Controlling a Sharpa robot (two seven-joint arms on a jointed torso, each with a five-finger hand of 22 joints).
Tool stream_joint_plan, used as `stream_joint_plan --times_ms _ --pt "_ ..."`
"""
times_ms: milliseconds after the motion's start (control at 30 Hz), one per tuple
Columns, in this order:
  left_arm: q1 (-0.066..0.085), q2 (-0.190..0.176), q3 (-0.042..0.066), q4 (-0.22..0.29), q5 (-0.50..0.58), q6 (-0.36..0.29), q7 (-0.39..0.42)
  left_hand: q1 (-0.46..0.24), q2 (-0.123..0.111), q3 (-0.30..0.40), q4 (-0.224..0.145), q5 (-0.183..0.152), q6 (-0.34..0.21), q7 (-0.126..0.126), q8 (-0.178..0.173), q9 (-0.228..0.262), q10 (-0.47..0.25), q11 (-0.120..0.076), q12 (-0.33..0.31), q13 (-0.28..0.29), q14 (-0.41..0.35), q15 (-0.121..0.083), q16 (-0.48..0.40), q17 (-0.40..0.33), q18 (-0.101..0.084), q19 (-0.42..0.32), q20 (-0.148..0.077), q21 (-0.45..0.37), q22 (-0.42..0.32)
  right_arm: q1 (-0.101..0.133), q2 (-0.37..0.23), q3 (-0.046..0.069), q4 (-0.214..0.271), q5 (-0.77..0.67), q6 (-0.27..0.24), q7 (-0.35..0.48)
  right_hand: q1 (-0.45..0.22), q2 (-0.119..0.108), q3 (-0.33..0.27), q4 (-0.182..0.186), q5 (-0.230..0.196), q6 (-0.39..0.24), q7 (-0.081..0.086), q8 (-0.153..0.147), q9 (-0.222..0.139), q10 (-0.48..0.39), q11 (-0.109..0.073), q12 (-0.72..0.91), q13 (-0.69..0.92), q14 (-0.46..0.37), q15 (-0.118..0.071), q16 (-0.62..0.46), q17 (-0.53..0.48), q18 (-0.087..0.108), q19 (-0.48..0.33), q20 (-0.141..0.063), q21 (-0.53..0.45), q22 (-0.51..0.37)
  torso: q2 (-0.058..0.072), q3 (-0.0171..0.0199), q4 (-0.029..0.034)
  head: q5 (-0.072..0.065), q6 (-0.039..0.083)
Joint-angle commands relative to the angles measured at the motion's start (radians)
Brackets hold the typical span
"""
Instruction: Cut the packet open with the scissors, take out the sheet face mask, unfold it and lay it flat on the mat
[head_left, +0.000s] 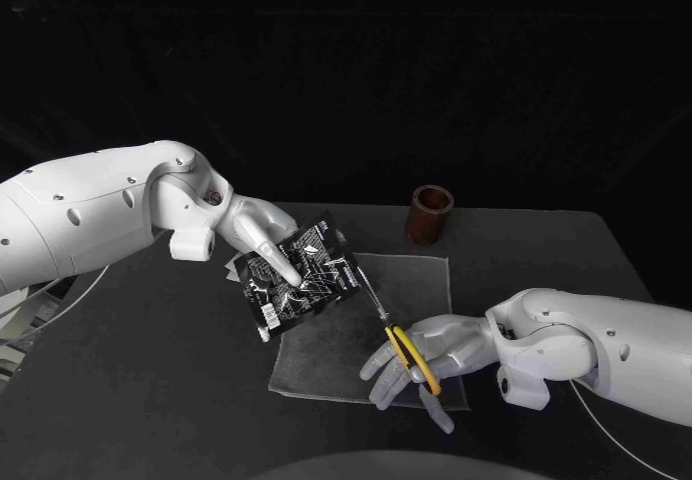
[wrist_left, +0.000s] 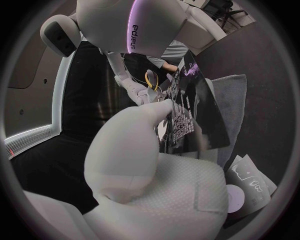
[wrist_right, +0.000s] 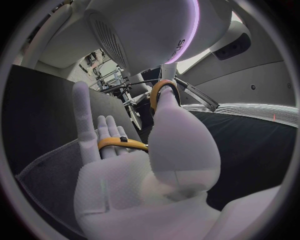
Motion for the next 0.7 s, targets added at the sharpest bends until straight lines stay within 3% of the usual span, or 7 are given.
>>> stream_joint_plan --times_ms 33,700 --pt "0.0 0.002 0.0 0.008 0.004 0.194 -0.009 0.008 -0.001 0.001 -0.005 0.003 0.006 0.0 0.006 0.176 0.004 -0.004 0.004 0.001 -0.002 -0.003 0.002 0.001 0.012 -0.002 -0.005 0.004 0.001 0.001 0.002 0.001 0.0 0.002 0.021 0.017 -0.001 0.009 0.006 0.0 -0.003 -0.116 -0.032 0.006 0.002 0.017 0.01 0.006 -0.002 0.001 0.004 -0.005 -0.001 0.009 0.007 0.002 -0.006 -0.001 0.0 -0.0003 0.0006 -0.001 0.002" --pt "0.0 0.015 -0.004 0.022 0.003 0.206 -0.012 0.008 -0.001 0.001 -0.006 0.003 0.006 0.0 0.004 0.178 0.004 -0.004 0.004 0.002 -0.003 -0.003 0.002 0.002 0.012 -0.003 -0.005 0.005 0.002 0.002 0.02 0.003 0.001 0.007 0.025 0.02 0.0 0.025 0.024 -0.001 -0.004 -0.096 -0.035 0.032 0.009 0.03 0.011 0.018 -0.012 0.022 0.002 0.001 -0.003 0.009 0.01 0.001 -0.006 -0.007 0.0 -0.0008 0.0008 0.001 0.001"
